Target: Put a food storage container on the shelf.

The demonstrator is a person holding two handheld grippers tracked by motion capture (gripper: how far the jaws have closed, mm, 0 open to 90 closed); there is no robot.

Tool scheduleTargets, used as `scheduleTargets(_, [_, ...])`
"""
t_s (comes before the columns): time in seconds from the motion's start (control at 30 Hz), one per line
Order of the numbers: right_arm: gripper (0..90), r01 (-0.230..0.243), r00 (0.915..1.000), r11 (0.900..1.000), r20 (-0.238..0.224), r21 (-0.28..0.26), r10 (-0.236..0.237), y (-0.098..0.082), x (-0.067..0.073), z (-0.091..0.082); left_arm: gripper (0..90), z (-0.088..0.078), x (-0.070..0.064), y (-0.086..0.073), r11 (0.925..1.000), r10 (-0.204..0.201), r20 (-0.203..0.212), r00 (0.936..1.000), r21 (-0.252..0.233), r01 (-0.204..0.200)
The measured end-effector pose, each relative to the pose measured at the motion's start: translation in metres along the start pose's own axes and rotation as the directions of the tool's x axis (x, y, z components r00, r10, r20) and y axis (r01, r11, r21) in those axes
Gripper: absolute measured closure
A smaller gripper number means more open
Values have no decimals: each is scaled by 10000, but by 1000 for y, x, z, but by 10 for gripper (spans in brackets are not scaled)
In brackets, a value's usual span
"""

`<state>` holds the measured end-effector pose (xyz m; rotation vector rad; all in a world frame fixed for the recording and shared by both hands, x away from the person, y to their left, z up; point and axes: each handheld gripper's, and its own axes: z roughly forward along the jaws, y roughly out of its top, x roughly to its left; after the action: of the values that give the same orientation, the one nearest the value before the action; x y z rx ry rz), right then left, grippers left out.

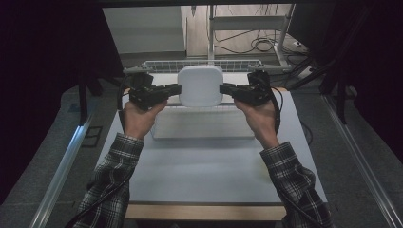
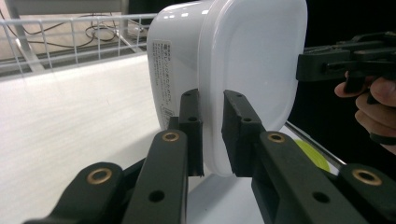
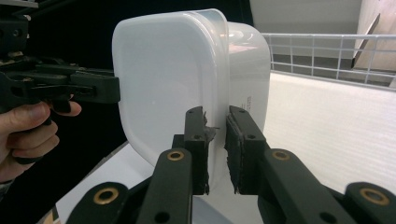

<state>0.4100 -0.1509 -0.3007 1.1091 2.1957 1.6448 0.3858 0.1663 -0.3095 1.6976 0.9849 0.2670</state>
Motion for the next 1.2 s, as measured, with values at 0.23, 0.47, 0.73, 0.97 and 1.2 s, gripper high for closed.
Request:
scheduleTargets(0.23, [786, -183, 9997, 9998, 182, 50, 182, 7, -10, 7, 784, 11, 5, 8, 9999, -6, -124, 9999, 157, 8])
scheduleTargets(0.47, [780, -335, 9990, 9993, 286, 182, 330, 7, -16, 13, 760, 18, 8, 8, 9999, 151, -303, 9994, 85, -148])
scheduleTargets(0.73, [741, -405, 9987, 9991, 316, 131, 401, 9, -18, 18, 672, 25, 13, 4, 9999, -24, -97, 10000, -131, 23])
scheduleTargets(0.97, [693, -274, 9984, 9994, 495, 193, 265, 13, -19, 23, 640, 32, 15, 5, 9996, 131, -337, 9993, -235, -138])
scheduleTargets(1.2, [643, -1, 9966, 9997, 825, 224, -17, 14, -19, 28, 610, 36, 16, 7, 9995, 226, -405, 9989, -227, -236])
